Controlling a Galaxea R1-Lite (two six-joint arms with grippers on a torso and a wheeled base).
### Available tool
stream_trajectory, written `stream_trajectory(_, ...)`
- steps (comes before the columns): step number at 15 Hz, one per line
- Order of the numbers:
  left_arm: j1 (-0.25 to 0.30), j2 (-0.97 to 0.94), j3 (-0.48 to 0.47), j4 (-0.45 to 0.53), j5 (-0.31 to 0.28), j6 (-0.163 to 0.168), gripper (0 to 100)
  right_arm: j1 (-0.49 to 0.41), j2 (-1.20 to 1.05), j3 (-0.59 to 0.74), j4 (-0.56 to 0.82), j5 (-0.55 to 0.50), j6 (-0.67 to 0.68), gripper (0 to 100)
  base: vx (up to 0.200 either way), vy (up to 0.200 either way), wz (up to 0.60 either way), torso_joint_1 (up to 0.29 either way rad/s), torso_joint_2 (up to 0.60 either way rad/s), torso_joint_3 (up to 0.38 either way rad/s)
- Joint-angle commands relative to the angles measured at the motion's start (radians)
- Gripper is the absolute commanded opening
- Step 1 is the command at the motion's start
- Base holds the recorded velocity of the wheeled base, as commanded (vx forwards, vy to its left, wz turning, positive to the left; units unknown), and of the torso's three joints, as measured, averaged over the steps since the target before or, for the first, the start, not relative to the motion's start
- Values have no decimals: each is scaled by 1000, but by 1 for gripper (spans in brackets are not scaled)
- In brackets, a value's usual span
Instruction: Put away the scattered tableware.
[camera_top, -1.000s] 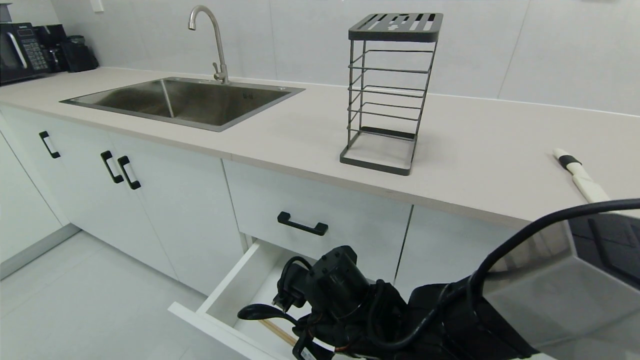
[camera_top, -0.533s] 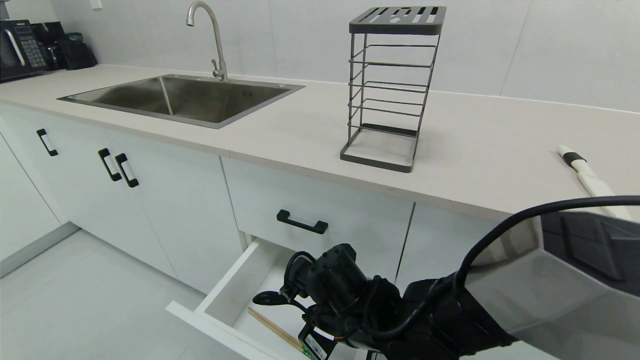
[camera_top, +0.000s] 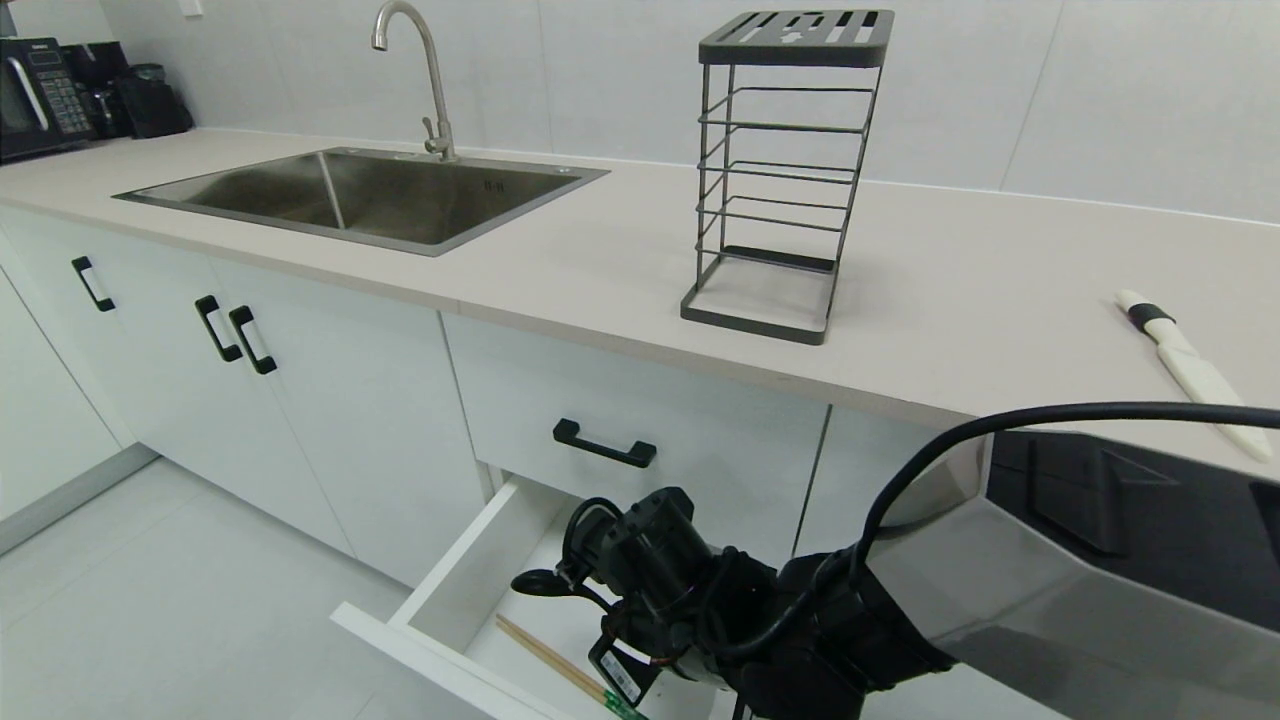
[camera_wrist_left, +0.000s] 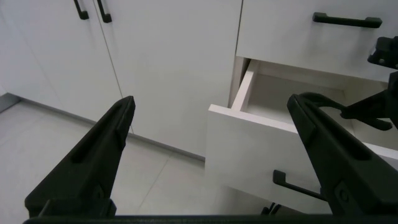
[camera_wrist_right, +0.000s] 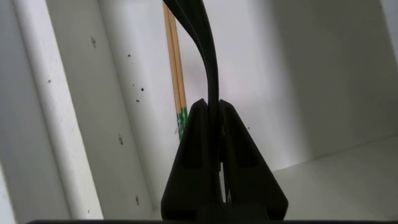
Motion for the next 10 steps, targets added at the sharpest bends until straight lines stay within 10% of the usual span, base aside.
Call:
stream_trajectory(1,0,1,0,0,0,0,100,-3,24,-10,-1,0,7,0,0,0,0,0,0,0)
stream_trajectory(10,0,1,0,0,0,0,100,-8,77,-37,-1,0,12,0,0,0,0,0,0,0)
